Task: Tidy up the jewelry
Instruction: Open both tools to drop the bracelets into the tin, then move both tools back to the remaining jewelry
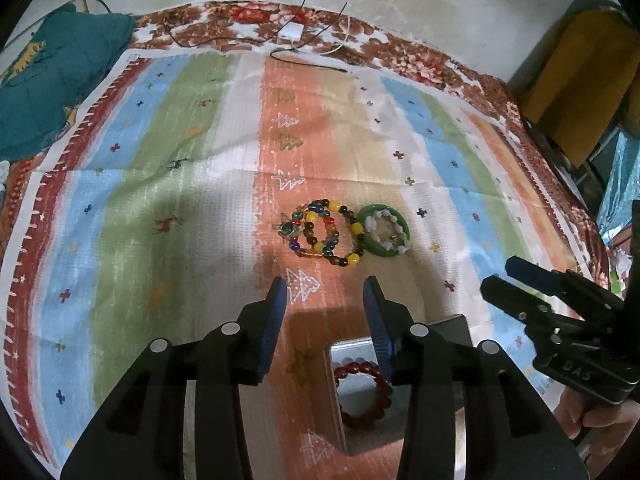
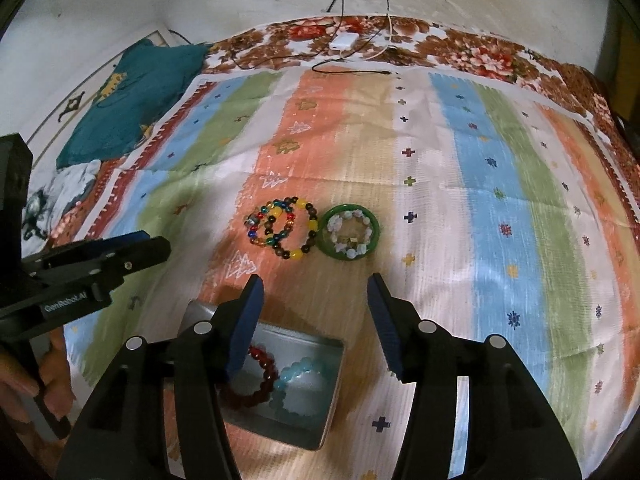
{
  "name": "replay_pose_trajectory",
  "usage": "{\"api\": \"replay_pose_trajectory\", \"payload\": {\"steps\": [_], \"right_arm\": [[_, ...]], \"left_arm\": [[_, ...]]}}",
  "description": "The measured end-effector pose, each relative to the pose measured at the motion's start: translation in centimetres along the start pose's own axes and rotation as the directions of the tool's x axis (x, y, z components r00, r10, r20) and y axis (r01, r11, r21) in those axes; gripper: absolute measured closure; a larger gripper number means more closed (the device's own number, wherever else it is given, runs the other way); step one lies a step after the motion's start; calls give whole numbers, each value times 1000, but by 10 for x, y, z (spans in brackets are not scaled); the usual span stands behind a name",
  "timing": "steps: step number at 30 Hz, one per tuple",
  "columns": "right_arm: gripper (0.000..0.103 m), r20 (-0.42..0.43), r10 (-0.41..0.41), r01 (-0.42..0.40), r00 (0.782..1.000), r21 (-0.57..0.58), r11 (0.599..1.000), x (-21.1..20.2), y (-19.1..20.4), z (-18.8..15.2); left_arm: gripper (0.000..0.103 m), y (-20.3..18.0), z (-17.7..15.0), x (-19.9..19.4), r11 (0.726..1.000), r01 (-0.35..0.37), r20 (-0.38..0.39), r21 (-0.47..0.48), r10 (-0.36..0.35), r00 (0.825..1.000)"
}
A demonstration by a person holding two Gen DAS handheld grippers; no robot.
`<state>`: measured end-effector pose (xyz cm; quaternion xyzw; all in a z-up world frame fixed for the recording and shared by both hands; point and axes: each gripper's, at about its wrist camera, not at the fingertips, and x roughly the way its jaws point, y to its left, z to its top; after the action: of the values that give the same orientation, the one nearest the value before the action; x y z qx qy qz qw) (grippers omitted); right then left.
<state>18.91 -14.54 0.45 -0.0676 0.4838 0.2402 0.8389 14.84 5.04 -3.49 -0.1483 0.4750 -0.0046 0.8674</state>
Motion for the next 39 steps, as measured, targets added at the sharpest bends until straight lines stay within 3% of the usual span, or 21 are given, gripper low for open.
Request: {"api": "replay_pose_trajectory", "payload": {"steps": [16,39], "right_arm": [[49,-92,3,5,996,85,996,39,-33,7],[49,-118,-25,34,993,80,996,75,-35,18]], "left_arm": [[63,8,10,40,999,-44,-60,14,44,997],[61,17,28,80,998,-58,-103,3,58,993]]}}
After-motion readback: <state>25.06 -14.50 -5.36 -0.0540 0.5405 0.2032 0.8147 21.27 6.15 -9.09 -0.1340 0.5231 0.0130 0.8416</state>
